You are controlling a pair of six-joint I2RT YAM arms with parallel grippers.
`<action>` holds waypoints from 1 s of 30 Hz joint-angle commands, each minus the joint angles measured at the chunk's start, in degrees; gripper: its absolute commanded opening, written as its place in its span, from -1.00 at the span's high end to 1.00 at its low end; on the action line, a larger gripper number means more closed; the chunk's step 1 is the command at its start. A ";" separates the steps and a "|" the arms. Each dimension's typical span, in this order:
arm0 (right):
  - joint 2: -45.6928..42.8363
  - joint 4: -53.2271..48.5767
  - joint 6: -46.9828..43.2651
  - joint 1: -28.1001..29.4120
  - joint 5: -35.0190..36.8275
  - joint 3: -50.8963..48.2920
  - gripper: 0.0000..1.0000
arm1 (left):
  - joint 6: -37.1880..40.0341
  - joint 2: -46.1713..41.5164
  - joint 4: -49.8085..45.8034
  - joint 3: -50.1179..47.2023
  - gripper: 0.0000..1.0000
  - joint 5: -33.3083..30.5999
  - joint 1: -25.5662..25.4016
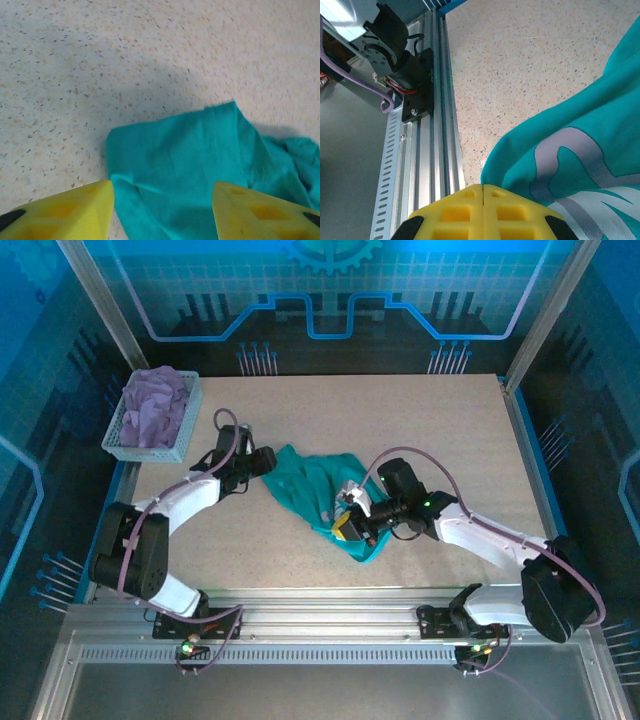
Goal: Fold the inside-out t-shirt
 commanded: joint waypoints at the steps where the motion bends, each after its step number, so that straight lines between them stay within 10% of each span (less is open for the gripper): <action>1: 1.19 -0.77 -1.41 0.77 -0.30 0.49 1.00 | 3.90 -2.40 -3.27 1.48 -0.23 -2.00 -3.93; 15: -0.91 -1.91 -2.28 0.04 3.36 1.03 1.00 | 6.40 17.79 -8.28 18.68 -0.19 0.45 -4.48; 24: -5.41 -0.52 1.28 -3.08 9.74 0.56 1.00 | 8.55 21.58 -6.06 24.83 0.97 4.11 -2.23; 30: -11.98 4.33 6.03 -7.20 12.24 0.43 1.00 | 8.94 12.31 -4.94 23.47 1.00 5.71 -0.61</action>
